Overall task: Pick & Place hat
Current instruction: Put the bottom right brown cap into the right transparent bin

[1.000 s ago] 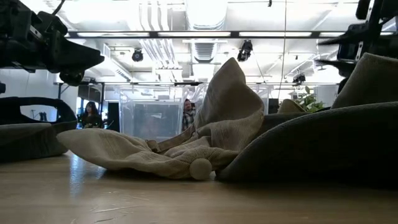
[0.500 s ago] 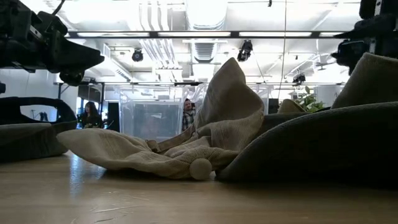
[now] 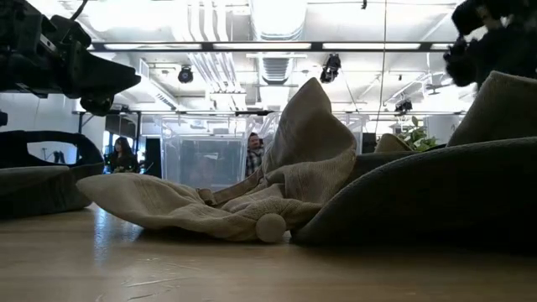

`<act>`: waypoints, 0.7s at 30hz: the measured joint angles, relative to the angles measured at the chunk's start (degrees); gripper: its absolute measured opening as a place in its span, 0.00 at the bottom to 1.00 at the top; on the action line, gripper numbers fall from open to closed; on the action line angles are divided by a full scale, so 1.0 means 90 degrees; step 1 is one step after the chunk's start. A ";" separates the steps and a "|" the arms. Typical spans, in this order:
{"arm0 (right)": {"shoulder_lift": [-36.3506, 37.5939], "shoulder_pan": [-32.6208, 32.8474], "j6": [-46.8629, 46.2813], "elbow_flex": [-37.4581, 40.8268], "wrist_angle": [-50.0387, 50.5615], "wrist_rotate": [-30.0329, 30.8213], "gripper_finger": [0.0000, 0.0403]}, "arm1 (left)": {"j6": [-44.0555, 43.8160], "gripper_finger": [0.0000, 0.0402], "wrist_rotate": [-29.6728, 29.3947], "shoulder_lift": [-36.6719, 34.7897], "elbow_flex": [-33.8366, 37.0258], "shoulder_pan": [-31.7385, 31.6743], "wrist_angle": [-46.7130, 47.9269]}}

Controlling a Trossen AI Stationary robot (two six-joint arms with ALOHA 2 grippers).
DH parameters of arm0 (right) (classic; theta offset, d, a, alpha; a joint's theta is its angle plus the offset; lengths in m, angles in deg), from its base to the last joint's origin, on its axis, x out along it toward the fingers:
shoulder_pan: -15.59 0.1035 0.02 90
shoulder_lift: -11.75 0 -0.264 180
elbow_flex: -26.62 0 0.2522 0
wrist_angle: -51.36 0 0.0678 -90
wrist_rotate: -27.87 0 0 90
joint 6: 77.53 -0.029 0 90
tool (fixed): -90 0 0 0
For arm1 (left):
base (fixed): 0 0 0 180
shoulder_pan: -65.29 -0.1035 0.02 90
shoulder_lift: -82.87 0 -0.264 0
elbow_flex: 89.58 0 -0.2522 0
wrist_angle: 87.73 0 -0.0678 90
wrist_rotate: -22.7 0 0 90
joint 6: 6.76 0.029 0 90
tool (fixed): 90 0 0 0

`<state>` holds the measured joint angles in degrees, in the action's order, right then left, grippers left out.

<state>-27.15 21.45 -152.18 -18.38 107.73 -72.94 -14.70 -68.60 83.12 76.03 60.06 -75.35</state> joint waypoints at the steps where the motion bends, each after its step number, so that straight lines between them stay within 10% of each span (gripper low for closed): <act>1: -0.0233 0.0056 0.0080 -0.0378 0.0687 -0.0002 0.32 | 0.0000 0.23 0.0000 0.0000 0.0000 0.0002 0.0000; 7: -0.1290 0.0570 0.0300 -0.1611 0.2765 -0.0686 0.33 | 0.0000 0.23 0.0000 0.0001 0.0000 0.0002 0.0004; 21: -0.2320 0.2721 -0.0950 -0.1615 0.1319 -0.1827 0.64 | 0.0000 0.23 0.0000 0.0002 0.0000 0.0000 0.0009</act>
<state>-48.04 45.94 -160.73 -32.92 119.59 -89.38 -14.70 -68.60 83.15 76.03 60.05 -75.26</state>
